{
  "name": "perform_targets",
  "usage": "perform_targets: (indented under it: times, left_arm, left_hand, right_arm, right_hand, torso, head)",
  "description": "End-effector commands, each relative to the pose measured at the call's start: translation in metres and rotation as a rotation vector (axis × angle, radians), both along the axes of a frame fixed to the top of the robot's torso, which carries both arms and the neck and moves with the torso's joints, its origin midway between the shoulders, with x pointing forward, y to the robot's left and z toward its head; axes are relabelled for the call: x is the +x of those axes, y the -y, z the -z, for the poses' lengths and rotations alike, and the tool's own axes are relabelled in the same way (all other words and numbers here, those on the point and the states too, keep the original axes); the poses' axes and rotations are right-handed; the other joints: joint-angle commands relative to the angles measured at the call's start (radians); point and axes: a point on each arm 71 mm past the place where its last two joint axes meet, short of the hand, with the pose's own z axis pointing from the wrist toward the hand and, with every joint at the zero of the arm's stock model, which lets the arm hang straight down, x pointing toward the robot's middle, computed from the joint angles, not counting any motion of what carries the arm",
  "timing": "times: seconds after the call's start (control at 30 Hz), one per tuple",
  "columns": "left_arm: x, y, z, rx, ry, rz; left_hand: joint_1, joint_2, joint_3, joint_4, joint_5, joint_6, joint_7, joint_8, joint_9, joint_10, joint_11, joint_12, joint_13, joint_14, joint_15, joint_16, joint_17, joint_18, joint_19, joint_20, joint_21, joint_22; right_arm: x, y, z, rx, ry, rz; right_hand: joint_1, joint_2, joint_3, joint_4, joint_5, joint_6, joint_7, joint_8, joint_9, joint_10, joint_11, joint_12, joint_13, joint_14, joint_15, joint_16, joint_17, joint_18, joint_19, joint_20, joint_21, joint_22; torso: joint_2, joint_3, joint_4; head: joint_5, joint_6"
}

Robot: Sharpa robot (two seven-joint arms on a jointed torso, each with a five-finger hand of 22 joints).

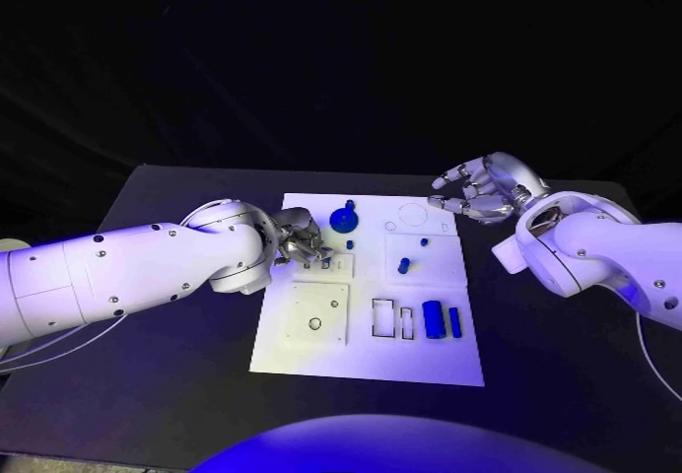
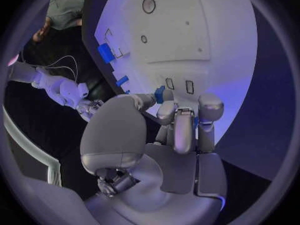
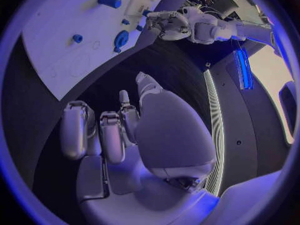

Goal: Assemble the parts on the task board

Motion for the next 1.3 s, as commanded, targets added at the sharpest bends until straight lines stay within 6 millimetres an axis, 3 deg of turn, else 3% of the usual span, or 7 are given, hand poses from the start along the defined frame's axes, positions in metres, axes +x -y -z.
perform_targets:
  times: [0.03,1.3]
  left_arm:
    - [0.0001,0.001,0.0019,0.052,-0.009,0.044]
    - [0.0028,0.0065,0.0065,0.128,-0.013,0.095]
  left_hand:
    - [0.005,-0.006,0.176,-0.17,0.006,0.012,-0.008,0.004,0.001,0.006,-0.003,0.001,0.0,0.054,-0.007,0.006,0.045,-0.016,0.008,-0.002,0.004,0.002]
    - [0.002,-0.012,0.19,-0.179,0.004,0.013,-0.008,0.003,0.003,0.01,-0.003,0.003,0.005,0.054,-0.007,0.005,0.044,-0.018,0.013,-0.002,0.009,0.012]
  right_arm:
    - [-0.0004,-0.0008,0.001,-0.012,-0.005,-0.015]
    - [-0.0004,-0.001,0.0013,-0.015,-0.007,-0.017]
  right_hand:
    - [-0.011,-0.001,0.005,0.001,0.0,-0.005,0.0,0.004,0.001,-0.005,-0.002,-0.005,0.032,0.074,-0.009,-0.007,0.133,0.012,-0.009,0.001,-0.005,0.074]
    - [-0.014,-0.002,0.005,0.001,0.0,-0.006,0.0,0.006,0.001,-0.006,-0.002,-0.005,0.032,0.074,-0.009,-0.007,0.133,0.012,-0.008,0.001,-0.005,0.074]
  torso:
    - [-0.001,0.0007,0.0001]
    - [-0.001,-0.0005,0.0016]
  head:
    - [0.001,-0.003]
    - [-0.002,-0.009]
